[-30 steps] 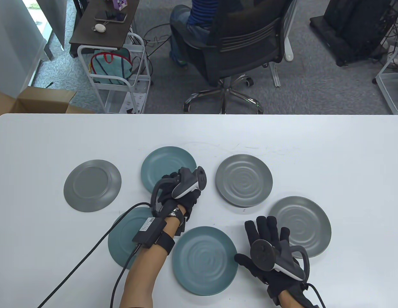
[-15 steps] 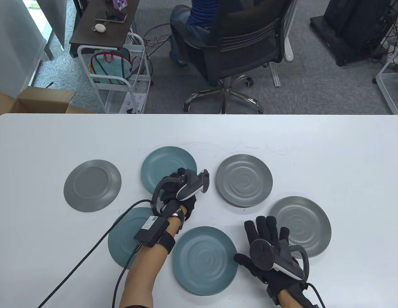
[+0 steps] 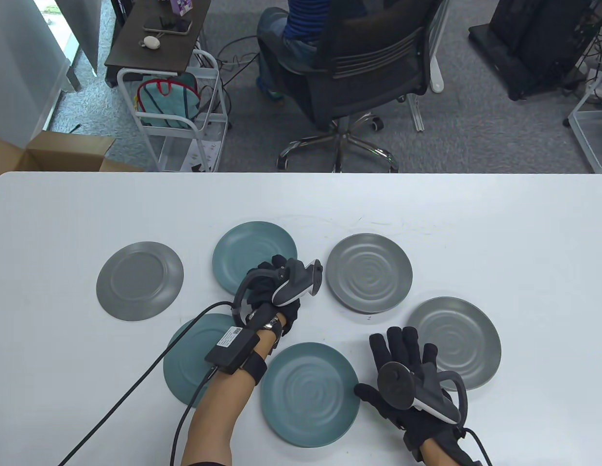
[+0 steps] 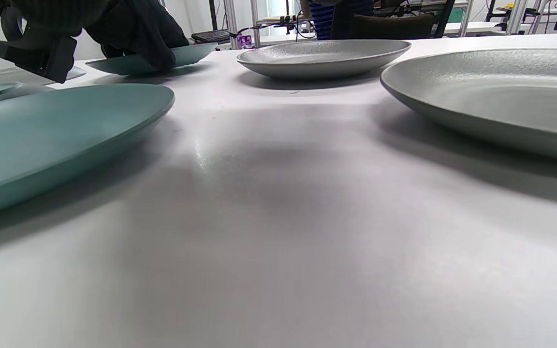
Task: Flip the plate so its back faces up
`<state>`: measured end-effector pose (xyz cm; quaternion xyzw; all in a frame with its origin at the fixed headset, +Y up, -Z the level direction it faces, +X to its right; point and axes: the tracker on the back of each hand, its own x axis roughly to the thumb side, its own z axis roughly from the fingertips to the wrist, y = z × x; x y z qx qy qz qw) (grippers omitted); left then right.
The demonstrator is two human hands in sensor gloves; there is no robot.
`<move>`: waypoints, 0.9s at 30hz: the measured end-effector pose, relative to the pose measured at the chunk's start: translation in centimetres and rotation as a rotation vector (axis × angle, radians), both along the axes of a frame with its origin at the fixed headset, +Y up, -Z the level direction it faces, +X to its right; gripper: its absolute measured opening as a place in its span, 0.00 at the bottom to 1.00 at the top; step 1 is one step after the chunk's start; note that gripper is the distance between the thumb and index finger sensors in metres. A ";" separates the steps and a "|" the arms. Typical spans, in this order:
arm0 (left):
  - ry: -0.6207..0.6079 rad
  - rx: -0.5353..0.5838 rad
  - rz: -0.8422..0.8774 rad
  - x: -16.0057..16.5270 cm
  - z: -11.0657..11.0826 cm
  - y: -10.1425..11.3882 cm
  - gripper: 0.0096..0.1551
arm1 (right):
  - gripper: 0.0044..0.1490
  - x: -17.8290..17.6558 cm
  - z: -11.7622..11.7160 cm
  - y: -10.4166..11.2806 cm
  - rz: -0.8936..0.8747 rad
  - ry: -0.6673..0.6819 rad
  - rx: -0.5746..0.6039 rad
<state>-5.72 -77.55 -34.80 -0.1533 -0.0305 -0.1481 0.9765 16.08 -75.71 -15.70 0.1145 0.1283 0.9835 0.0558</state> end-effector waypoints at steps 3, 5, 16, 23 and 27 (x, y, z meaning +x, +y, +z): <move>-0.008 -0.013 0.040 -0.2 0.1 0.4 0.38 | 0.61 0.0 0.0 0.0 -0.002 0.001 -0.002; -0.013 -0.006 0.054 -0.3 0.2 0.9 0.37 | 0.61 -0.1 0.0 0.0 -0.003 0.002 -0.004; 0.009 -0.005 0.252 -1.2 0.3 3.9 0.36 | 0.61 0.0 0.0 0.0 -0.016 0.003 -0.004; 0.024 0.017 0.425 -2.2 0.5 6.3 0.35 | 0.61 0.0 0.0 0.0 -0.020 0.001 -0.006; 0.035 0.025 0.483 -3.0 0.5 7.3 0.35 | 0.61 0.1 0.0 0.0 -0.021 0.000 -0.012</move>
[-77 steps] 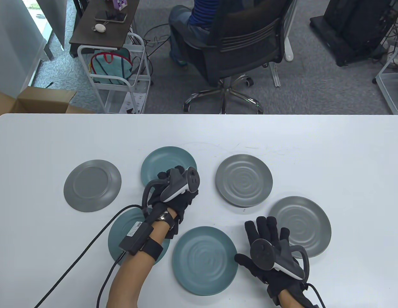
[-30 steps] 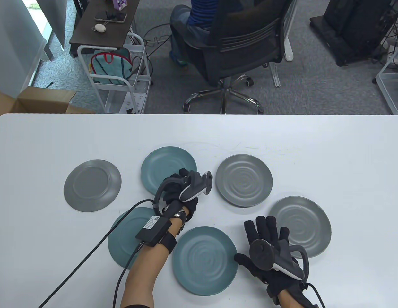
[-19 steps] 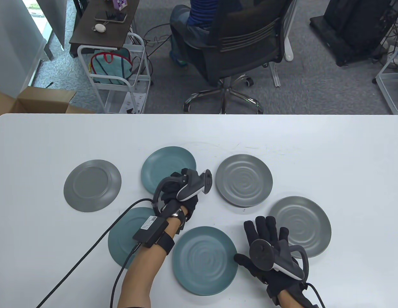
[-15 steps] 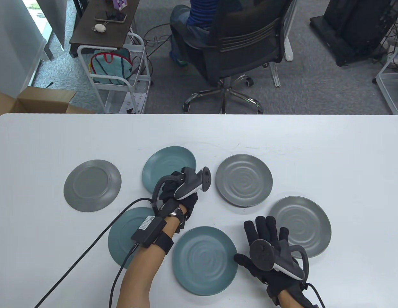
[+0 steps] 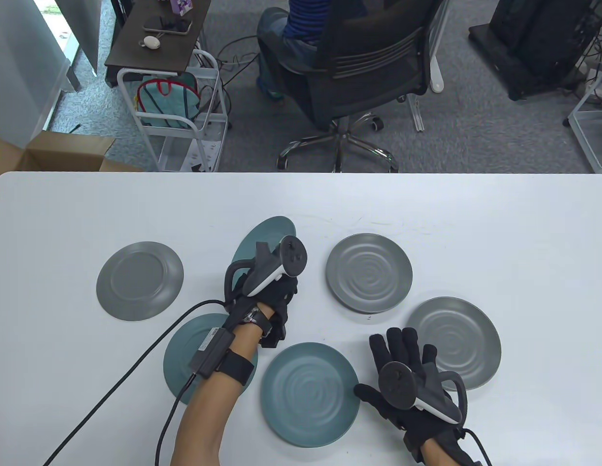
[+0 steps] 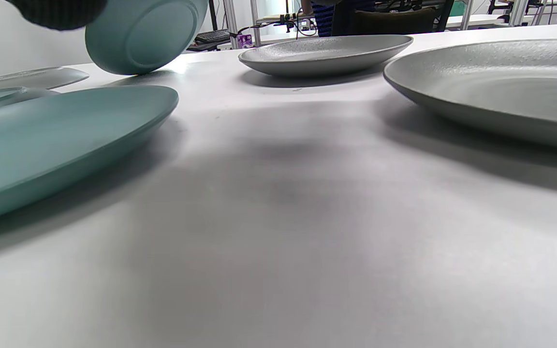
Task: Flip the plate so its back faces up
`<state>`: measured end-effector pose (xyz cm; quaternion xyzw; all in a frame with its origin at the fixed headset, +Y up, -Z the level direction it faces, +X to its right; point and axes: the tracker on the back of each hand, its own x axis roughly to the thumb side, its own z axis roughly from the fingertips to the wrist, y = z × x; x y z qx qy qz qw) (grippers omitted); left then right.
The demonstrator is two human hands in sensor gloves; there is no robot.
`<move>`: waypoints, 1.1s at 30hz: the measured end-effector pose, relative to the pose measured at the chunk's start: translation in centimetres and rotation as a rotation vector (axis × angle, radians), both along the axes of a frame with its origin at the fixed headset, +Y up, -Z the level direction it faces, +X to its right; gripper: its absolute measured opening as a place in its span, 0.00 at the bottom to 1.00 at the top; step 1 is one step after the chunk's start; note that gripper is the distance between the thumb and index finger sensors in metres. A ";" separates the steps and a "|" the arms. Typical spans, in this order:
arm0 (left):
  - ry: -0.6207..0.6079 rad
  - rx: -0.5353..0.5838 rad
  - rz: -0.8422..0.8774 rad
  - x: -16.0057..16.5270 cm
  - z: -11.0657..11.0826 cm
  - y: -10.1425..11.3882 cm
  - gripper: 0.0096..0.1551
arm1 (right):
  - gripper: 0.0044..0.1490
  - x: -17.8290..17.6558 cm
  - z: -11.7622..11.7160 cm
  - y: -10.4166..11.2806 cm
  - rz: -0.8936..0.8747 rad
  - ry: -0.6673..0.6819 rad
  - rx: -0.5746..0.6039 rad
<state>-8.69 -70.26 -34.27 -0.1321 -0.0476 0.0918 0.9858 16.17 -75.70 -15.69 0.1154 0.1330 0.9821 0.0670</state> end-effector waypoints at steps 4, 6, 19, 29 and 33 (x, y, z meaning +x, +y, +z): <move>0.033 0.016 0.102 -1.0 0.1 1.0 0.34 | 0.61 0.0 0.0 0.0 -0.002 0.000 -0.001; 0.051 0.019 0.154 -1.5 0.2 1.5 0.34 | 0.61 0.0 0.0 0.0 -0.004 0.001 -0.002; 0.160 -0.005 0.532 -4.8 0.1 3.3 0.33 | 0.61 0.0 0.0 0.0 -0.006 0.005 -0.010; 0.256 -0.058 0.784 -7.4 -0.4 2.4 0.33 | 0.61 -0.1 0.0 0.0 -0.011 0.004 -0.017; 0.304 -0.083 0.856 -8.4 -0.6 1.6 0.33 | 0.61 -0.1 -0.1 -0.1 -0.009 0.006 -0.019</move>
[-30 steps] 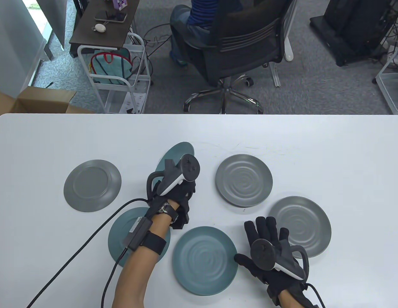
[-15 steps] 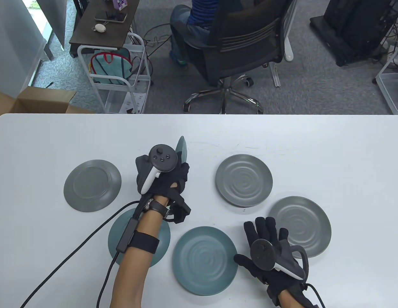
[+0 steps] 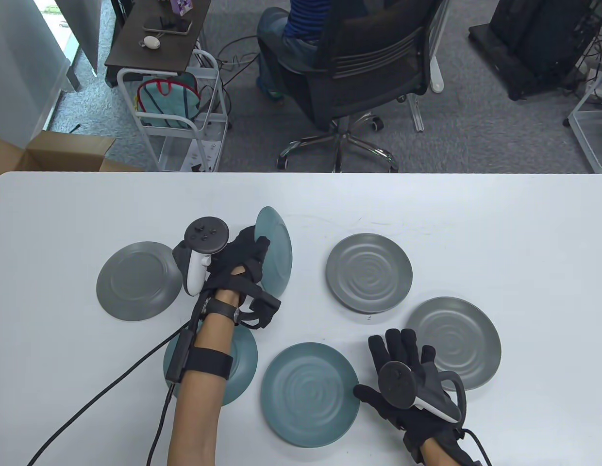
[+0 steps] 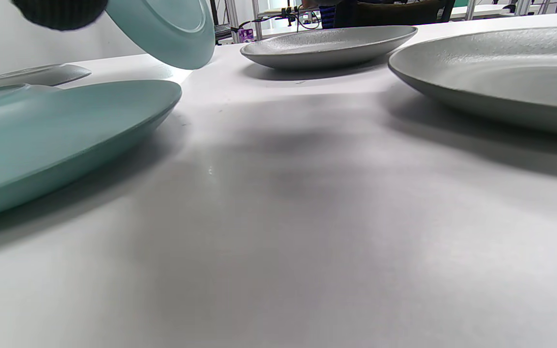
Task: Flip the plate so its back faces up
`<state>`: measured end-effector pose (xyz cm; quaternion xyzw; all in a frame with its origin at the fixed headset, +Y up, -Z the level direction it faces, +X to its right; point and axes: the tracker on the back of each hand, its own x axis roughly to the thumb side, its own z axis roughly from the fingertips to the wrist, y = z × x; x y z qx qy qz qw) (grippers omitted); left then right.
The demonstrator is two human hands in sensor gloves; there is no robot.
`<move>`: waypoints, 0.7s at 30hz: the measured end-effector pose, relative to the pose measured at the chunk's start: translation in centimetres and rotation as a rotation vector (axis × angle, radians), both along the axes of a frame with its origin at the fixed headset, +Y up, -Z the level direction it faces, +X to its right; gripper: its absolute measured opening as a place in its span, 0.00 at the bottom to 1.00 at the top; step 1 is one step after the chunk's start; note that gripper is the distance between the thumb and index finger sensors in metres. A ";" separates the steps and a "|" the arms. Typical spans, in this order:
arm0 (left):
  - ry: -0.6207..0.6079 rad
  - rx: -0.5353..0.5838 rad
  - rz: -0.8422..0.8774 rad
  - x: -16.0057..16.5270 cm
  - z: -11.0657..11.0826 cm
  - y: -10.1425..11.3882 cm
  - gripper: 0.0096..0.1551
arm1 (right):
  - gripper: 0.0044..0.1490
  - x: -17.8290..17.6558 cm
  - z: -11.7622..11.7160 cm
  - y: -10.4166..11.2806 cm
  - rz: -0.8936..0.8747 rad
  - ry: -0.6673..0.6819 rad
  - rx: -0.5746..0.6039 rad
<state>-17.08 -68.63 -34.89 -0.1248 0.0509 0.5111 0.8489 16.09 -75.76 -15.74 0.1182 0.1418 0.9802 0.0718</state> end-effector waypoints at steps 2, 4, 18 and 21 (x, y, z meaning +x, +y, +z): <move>0.024 -0.017 0.022 -0.6 -0.1 -0.6 0.33 | 0.61 0.0 0.0 0.0 0.001 0.001 -0.004; 0.041 -0.040 0.039 -1.1 -0.2 -1.2 0.33 | 0.61 0.0 0.0 0.0 0.002 0.002 -0.005; 0.176 -0.205 -0.031 -4.6 -0.5 -6.4 0.35 | 0.61 -0.3 -0.1 0.0 0.010 0.004 -0.013; 0.185 -0.226 -0.076 -4.8 -0.7 -7.2 0.35 | 0.61 -0.3 -0.1 -0.1 0.011 0.003 -0.011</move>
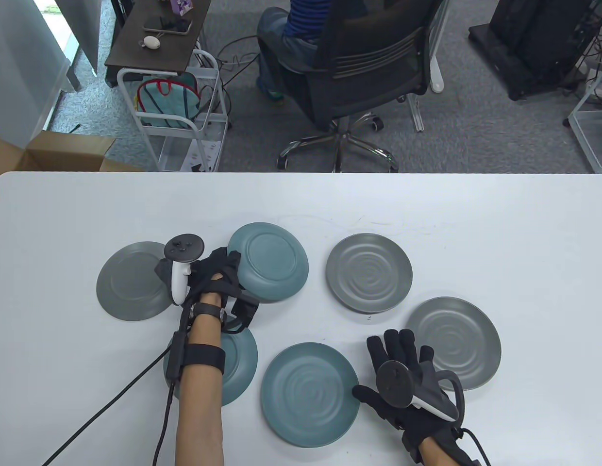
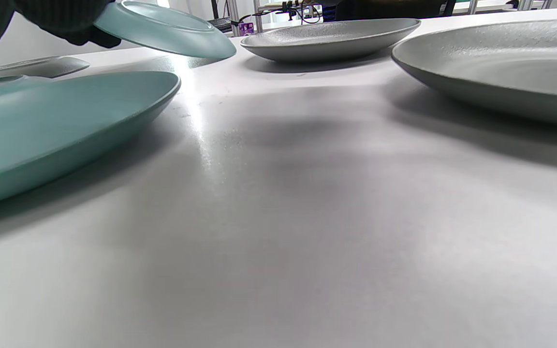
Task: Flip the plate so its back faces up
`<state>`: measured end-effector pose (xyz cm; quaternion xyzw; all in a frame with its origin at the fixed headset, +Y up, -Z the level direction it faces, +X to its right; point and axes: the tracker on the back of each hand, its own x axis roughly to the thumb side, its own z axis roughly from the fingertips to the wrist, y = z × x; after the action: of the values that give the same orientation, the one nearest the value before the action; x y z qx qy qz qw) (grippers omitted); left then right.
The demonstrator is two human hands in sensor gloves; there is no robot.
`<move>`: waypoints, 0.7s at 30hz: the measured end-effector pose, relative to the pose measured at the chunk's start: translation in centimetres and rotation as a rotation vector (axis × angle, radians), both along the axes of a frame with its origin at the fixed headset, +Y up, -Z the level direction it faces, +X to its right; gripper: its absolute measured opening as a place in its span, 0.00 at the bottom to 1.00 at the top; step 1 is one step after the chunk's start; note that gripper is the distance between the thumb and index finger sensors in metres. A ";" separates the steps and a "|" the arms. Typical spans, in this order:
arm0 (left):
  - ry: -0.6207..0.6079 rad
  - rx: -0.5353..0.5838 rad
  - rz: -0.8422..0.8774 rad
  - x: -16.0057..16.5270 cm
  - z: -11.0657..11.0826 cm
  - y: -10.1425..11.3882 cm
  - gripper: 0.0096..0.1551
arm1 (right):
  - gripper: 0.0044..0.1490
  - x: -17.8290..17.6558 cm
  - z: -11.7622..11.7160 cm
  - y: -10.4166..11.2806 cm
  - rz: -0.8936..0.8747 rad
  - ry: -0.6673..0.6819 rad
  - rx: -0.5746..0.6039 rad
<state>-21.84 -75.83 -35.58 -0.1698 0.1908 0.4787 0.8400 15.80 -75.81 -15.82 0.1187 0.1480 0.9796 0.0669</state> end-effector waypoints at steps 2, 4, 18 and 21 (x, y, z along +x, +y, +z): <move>0.005 -0.018 -0.014 0.0 -0.1 -0.4 0.35 | 0.61 0.0 0.0 0.0 -0.001 -0.001 0.000; 0.009 -0.037 -0.051 0.1 -0.2 -0.8 0.36 | 0.61 0.0 0.0 0.0 -0.001 -0.001 0.000; -0.002 -0.103 -0.264 0.8 -0.6 -1.2 0.36 | 0.61 0.0 0.0 0.0 0.001 -0.001 0.000; -0.016 -0.118 -0.313 1.1 -0.8 -0.9 0.36 | 0.61 0.0 0.0 0.0 0.002 0.000 -0.002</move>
<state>-20.77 -76.76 -36.36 -0.1909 0.2360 0.3284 0.8944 15.82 -75.86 -15.86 0.1183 0.1491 0.9795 0.0659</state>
